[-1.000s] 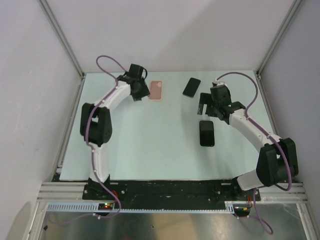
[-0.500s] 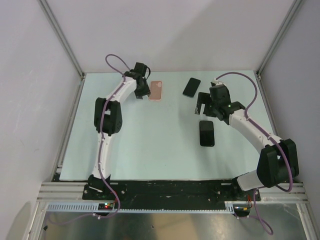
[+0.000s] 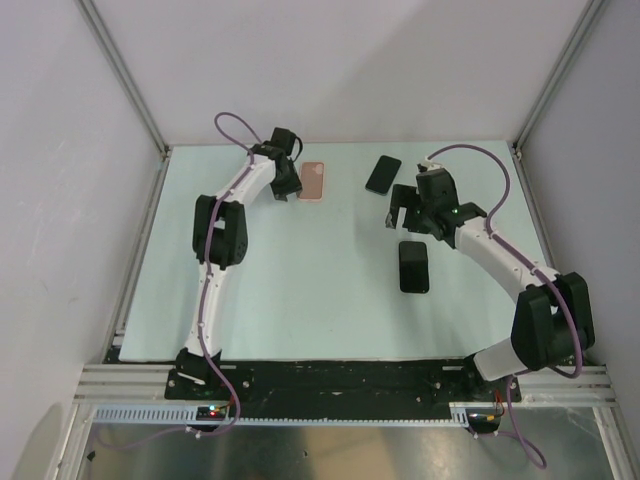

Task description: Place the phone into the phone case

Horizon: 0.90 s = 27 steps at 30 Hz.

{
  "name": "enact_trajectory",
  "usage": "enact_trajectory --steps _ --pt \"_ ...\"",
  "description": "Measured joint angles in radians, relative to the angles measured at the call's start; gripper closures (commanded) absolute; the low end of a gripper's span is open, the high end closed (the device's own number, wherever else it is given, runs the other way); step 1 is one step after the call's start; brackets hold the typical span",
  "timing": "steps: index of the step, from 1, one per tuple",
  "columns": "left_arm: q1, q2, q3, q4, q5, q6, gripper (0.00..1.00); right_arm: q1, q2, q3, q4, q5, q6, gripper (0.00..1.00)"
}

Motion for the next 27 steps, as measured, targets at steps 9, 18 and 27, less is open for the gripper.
enact_trajectory --steps 9,18,27 --pt "-0.004 0.000 0.001 -0.004 0.014 0.000 0.57 0.000 0.015 0.000 0.018 -0.014 0.000 0.01" --pt "-0.014 0.003 0.002 -0.007 0.014 -0.004 0.62 0.000 0.016 0.002 0.020 -0.014 0.000 0.01" --pt "-0.018 0.004 0.005 -0.010 0.013 -0.037 0.78 0.000 0.020 0.004 0.019 -0.016 0.000 0.02"
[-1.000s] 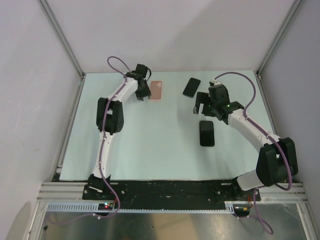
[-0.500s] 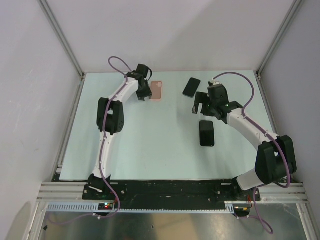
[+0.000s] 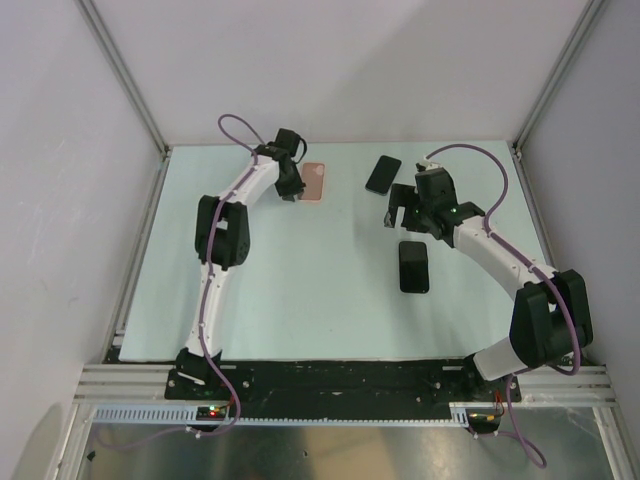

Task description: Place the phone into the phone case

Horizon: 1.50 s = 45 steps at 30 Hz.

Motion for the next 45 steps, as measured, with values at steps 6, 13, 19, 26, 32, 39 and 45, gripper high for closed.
enact_trajectory --steps 6,13,19,26,32,39,45 --pt "-0.002 0.000 0.001 -0.008 -0.002 -0.025 0.89 -0.001 0.000 0.000 -0.007 -0.004 0.000 0.02" --pt "-0.003 -0.011 -0.025 0.006 -0.005 -0.051 0.99 -0.001 0.000 0.000 -0.015 -0.010 0.000 0.02" --pt "-0.006 -0.094 -0.162 0.025 -0.023 -0.080 1.00 0.000 -0.001 0.000 -0.019 -0.016 0.000 0.02" --pt "-0.024 -0.304 -0.473 -0.003 -0.035 -0.156 0.99 0.010 -0.001 0.000 -0.023 -0.024 0.002 0.02" --pt "-0.090 -0.624 -0.851 0.042 -0.021 -0.312 0.99 0.034 0.004 0.010 -0.021 -0.035 0.016 0.02" --pt "-0.224 -0.847 -1.164 0.167 -0.017 -0.490 0.66 0.095 0.075 0.063 -0.007 -0.022 0.043 0.03" --pt "-0.139 -0.834 -1.104 0.203 -0.042 -0.386 0.54 0.148 0.114 0.069 -0.008 -0.010 0.052 0.03"
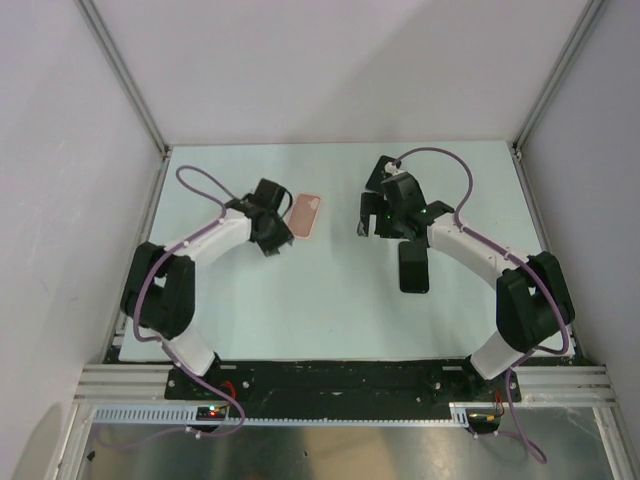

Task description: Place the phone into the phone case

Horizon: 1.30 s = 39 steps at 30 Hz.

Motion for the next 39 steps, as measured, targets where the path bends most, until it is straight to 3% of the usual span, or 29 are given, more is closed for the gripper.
enact_trajectory --steps 9,22,26,30,39 --pt "0.089 0.193 0.254 0.044 -0.045 0.246 0.58 0.024 0.005 0.011 -0.006 0.029 0.004 0.03" --pt "0.110 0.406 0.392 0.001 -0.055 0.323 0.67 0.040 0.007 0.011 -0.028 0.051 0.003 0.04" --pt "0.110 0.415 0.399 0.002 -0.045 0.321 0.78 0.042 0.007 0.011 -0.039 0.058 0.003 0.04" --pt "0.109 0.415 0.394 0.011 -0.027 0.292 0.96 0.042 0.007 0.011 -0.044 0.061 0.003 0.04" --pt "0.090 0.290 0.211 0.040 -0.012 0.017 1.00 0.050 0.007 0.011 -0.044 0.063 0.003 0.04"
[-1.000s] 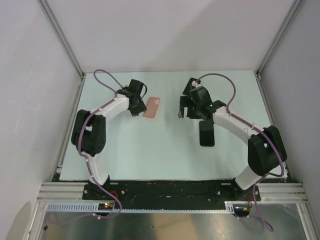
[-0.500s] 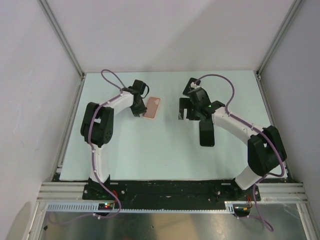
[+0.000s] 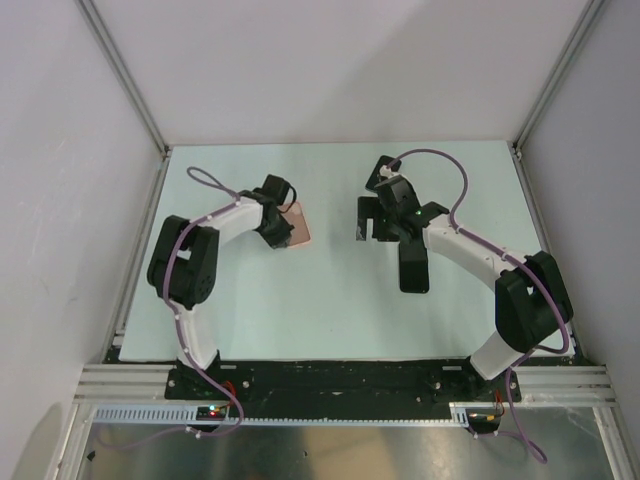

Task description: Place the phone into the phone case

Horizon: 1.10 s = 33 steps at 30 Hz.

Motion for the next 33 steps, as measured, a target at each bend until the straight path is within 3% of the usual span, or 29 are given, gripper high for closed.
enact_trajectory --steps 10,12,14,18,21,27,33 --pt "-0.201 -0.224 -0.219 -0.033 -0.002 -0.418 1.00 0.010 0.000 0.000 0.000 0.000 0.000 0.04" --pt "-0.234 -0.246 -0.245 -0.040 -0.007 -0.479 0.96 0.010 0.000 0.000 0.000 0.000 0.000 0.04" --pt "-0.255 -0.249 -0.257 -0.040 -0.010 -0.519 0.81 0.010 0.000 0.000 0.000 0.000 0.000 0.04" --pt "-0.284 -0.249 -0.268 -0.042 -0.015 -0.563 0.38 0.005 0.000 0.000 0.002 0.003 0.001 0.03" --pt "-0.293 -0.249 -0.268 -0.036 -0.014 -0.549 0.19 -0.008 0.000 0.000 0.009 0.007 0.013 0.03" --pt "-0.281 -0.296 -0.267 -0.037 -0.005 -0.409 0.05 -0.076 0.111 0.105 0.035 0.054 0.067 0.04" --pt "-0.192 -0.438 -0.268 -0.037 0.037 -0.167 0.01 -0.124 0.430 0.473 0.005 0.137 0.109 0.04"
